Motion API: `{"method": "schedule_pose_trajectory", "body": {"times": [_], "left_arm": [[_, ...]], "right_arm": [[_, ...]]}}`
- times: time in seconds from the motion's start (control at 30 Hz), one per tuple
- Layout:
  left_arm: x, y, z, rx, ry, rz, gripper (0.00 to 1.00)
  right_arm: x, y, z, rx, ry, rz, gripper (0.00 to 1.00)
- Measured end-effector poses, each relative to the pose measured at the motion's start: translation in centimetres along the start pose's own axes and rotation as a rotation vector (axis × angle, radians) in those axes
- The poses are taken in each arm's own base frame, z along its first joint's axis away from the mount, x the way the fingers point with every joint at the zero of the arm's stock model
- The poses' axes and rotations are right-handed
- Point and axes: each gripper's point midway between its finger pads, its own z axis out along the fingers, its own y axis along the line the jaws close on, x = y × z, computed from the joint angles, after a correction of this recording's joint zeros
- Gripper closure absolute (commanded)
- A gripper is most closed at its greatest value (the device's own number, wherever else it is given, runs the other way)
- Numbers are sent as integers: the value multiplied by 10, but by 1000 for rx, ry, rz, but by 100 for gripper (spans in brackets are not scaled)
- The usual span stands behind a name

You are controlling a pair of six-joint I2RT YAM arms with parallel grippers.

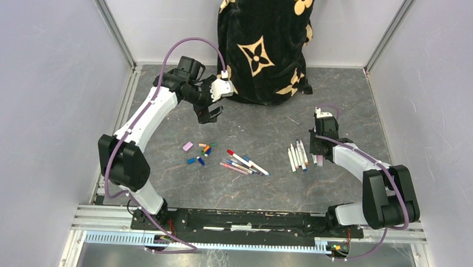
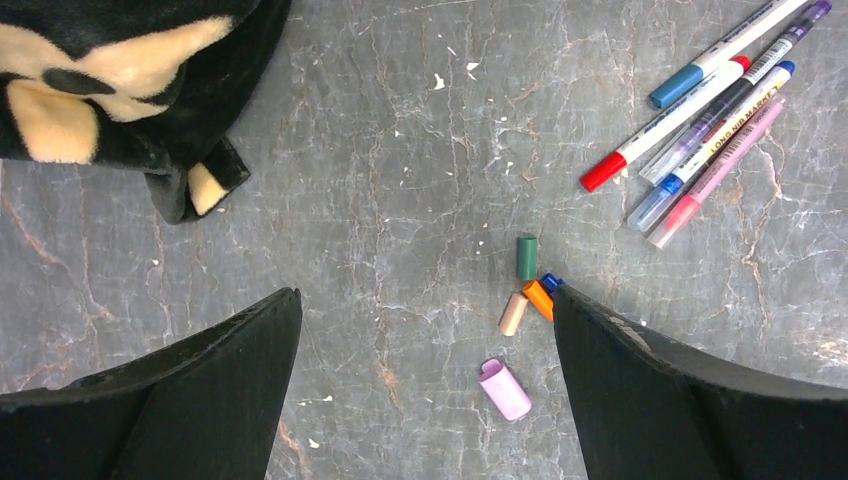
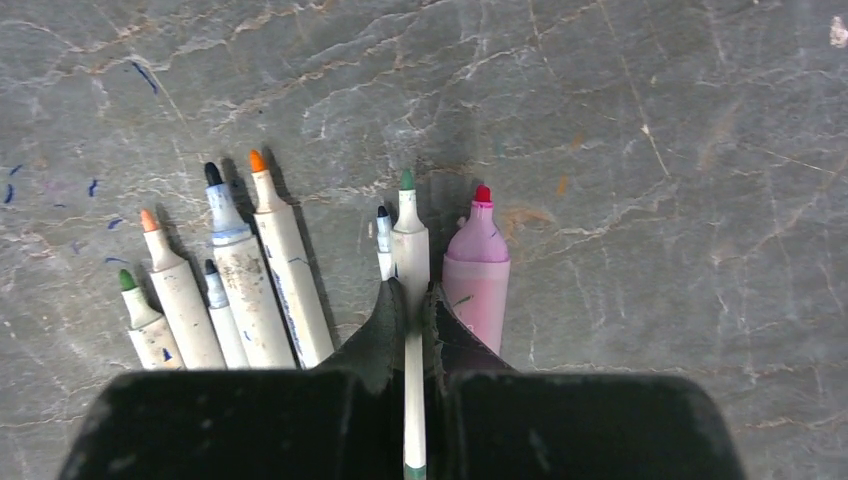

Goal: Open the pen caps

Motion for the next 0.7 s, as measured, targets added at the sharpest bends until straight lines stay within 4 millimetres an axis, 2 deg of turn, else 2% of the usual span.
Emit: {"method": "schedule_pose_trajectory", "body": {"times": [0.23,0.27,0.33,0.43,0.57,0.7], "left_arm": [[4,-4,1,13,12,-9,0],[4,-4,1,12,12,-9,0],[4,-4,1,14,14,-10,0],[5,-5,1,16,15,-11,0],[5,-5,0,17,16,-13,0],[4,-4,-2,9,15,-11,0]], "right_arm": [[3,-19,-2,100,10,-36,99],[4,-23,-2,120,13,-41,95],[5,-29,-4,156,20,-50,76],[10,-33,-7,192,43,-77,64],[19,-23,-12,182,82,-144,58],[5,-2,-20,139,48,-182,56]]}}
